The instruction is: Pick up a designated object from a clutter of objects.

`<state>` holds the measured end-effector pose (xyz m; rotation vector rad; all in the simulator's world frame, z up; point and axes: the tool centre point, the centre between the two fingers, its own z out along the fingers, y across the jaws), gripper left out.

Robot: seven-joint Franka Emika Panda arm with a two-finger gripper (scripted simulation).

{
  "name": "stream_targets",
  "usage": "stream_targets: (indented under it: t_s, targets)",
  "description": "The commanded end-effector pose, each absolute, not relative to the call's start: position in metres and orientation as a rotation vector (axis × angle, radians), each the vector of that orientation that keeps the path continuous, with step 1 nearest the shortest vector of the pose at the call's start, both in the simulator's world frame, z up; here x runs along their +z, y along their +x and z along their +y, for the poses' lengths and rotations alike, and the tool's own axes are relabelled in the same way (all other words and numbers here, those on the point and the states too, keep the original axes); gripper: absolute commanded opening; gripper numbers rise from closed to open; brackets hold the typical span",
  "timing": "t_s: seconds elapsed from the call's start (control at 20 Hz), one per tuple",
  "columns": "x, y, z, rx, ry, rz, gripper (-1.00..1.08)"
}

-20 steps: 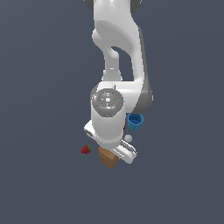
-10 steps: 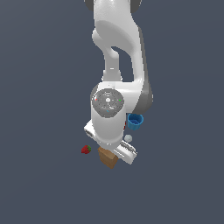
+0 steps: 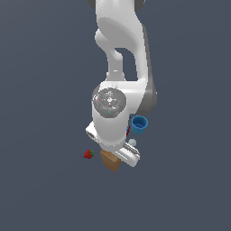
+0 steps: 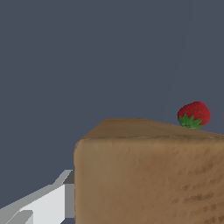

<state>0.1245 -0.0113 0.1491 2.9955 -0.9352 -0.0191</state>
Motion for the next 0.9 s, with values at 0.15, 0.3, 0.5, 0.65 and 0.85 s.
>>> stream_targets:
  t_s: [0.15,0.3,0.5,0.65,0.85]
  targets:
    - [0.185,0.120,-0.019,-0.002,2.999,-0.937,-1.00]
    - [0.210,0.114,-0.025,-0.002,2.999,-0.937,-1.00]
    - [0.252,0.103,-0.035,-0.002,2.999,-0.937,-1.00]
    - [0.286,0.095,-0.043,-0.001,2.999,-0.938,-1.00]
    - [0.332,0.084,-0.054,-0.001,2.999,-0.938,-1.00]
